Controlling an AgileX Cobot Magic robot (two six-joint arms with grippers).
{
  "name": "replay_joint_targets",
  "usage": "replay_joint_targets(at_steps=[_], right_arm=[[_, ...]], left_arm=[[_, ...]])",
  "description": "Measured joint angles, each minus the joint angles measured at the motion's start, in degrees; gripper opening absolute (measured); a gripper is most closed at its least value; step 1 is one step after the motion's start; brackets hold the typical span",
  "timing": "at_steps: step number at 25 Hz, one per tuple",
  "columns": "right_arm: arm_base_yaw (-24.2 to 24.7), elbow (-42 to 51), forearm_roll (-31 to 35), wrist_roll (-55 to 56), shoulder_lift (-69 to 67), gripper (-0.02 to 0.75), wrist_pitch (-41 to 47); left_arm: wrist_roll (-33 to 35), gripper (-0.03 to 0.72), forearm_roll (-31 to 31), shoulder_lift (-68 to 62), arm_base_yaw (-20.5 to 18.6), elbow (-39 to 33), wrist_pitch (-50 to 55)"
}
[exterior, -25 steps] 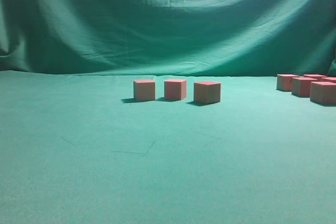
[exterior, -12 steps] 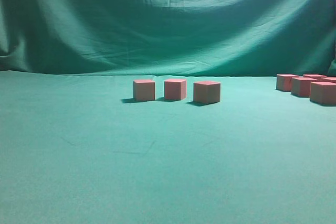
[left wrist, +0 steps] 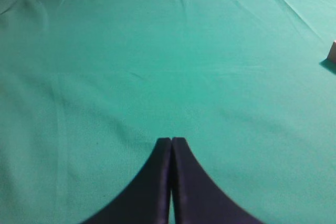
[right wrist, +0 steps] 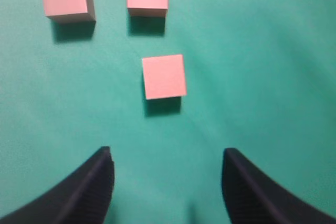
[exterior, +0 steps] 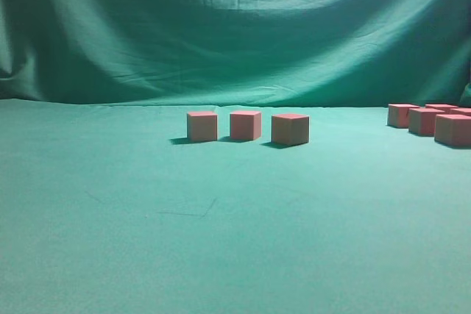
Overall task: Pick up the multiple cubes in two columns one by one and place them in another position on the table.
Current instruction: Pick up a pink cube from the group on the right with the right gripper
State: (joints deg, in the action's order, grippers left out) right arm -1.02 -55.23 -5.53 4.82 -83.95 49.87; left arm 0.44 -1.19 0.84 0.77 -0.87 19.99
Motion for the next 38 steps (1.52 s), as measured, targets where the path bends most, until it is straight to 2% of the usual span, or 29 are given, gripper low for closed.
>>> replay_joint_targets(at_steps=[3, 14, 22, 27, 30, 34, 38], right_arm=[[0.0, 0.0, 0.14, -2.03, -3.1, 0.552, -2.45], [0.0, 0.0, -2.15, -2.61, -13.62, 0.545, -13.13], [0.0, 0.0, -2.24, -2.61, -17.55, 0.545, -16.44], [0.0, 0.0, -2.01, -1.27, -17.99, 0.257, -17.09], [0.0, -1.05, -2.01, -0.35, -17.99, 0.255, -14.45], [-0.64, -5.36, -0.97, 0.25, -16.22, 0.255, -6.11], [-4.75, -10.23, 2.22, -0.65, -11.7, 0.255, 3.79]], left_arm=[[0.0, 0.0, 0.0, 0.0, 0.0, 0.0, 0.0], [0.0, 0.0, 0.0, 0.0, 0.0, 0.0, 0.0], [0.0, 0.0, 0.0, 0.0, 0.0, 0.0, 0.0], [0.0, 0.0, 0.0, 0.0, 0.0, 0.0, 0.0], [0.0, 0.0, 0.0, 0.0, 0.0, 0.0, 0.0], [0.0, 0.0, 0.0, 0.0, 0.0, 0.0, 0.0], [0.0, 0.0, 0.0, 0.0, 0.0, 0.0, 0.0]])
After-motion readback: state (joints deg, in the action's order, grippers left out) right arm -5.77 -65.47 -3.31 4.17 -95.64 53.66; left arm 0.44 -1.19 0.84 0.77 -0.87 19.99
